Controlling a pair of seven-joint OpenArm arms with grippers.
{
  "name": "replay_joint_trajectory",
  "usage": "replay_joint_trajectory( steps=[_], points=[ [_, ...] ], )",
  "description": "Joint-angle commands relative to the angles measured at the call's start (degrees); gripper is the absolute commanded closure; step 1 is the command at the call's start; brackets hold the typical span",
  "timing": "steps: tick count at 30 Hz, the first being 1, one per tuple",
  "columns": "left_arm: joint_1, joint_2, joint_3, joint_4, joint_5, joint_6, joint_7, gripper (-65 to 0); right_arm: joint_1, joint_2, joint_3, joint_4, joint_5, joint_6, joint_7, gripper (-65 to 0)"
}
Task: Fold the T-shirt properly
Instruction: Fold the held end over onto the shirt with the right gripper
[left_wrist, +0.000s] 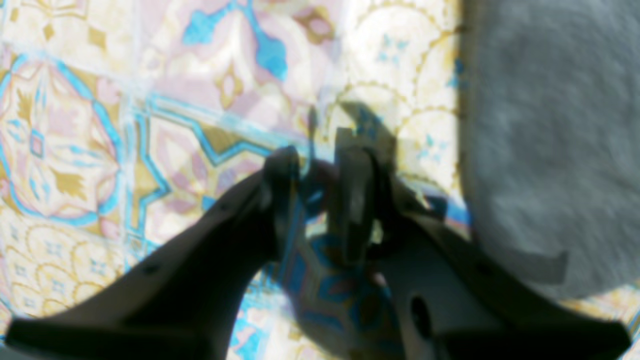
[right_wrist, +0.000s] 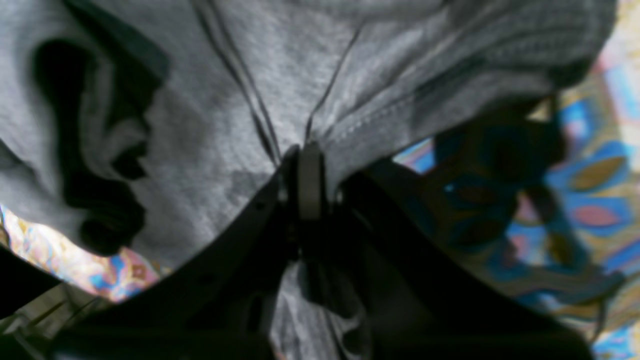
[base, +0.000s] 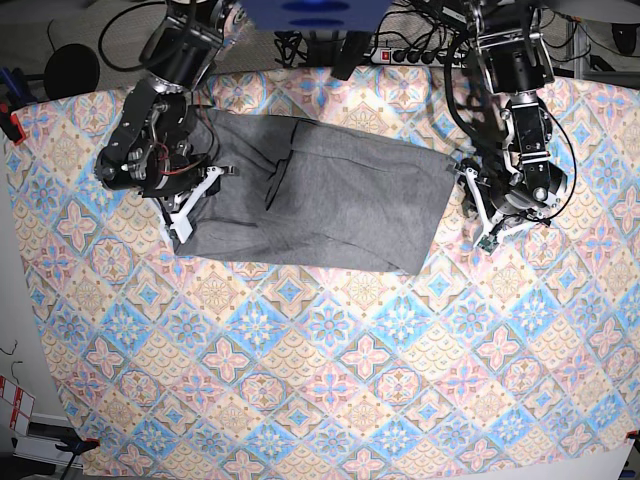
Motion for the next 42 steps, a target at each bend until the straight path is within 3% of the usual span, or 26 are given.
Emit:
replay_joint_trajectory(
  steps=[1,4,8,13,16,22,27,36,42],
  points=[
    [-0.57,1.44,0.42,-0.42,-0.12,0.27,-1.06,-16.0,0.79,0.60,-0.15,1.43,0.60,0.14,0.73,-2.3],
    [-0.57,3.55,1.83,-0.42,0.76,0.27,-1.14,-16.0,0.70,2.01,-0.15,1.61,0.60,0.14,0.20,-2.3],
    [1.10,4.43,9.21,-0.25,0.14,0.27,-1.06,-15.9,1.14,3.24,0.12,1.61,0.60,0.14,-1.21,-2.3],
    [2.51,9.71,12.99,-0.33,0.14,0.27,-1.14,-15.9,3.07,4.47,7.68,1.52,0.43,0.14,-1.74,-2.3],
    [2.86,12.61,13.70,-0.42,0.85,0.27,-1.06,-15.9,4.04,6.67,8.12,1.52,0.43,0.14,-3.58,-2.3],
    [3.21,13.58,23.81,-1.74,0.23,0.27,-1.06,-15.9,4.31,8.25,8.03,7.50,0.43,0.14,-6.13,-2.3],
    [3.21,12.87,19.32,0.28,0.32,0.27,-0.97,-15.8,4.13,8.16,4.60,13.47,0.43,0.14,-6.79,-2.3],
    [4.97,4.17,8.33,11.09,0.14,0.27,-0.79,-15.8,2.63,7.81,-3.66,19.89,0.43,0.14,-6.79,-2.3],
    [6.29,1.71,0.42,13.20,0.06,0.27,-0.97,-15.8,0.88,6.14,-7.97,20.16,0.43,0.14,-6.79,-2.3]
  ],
)
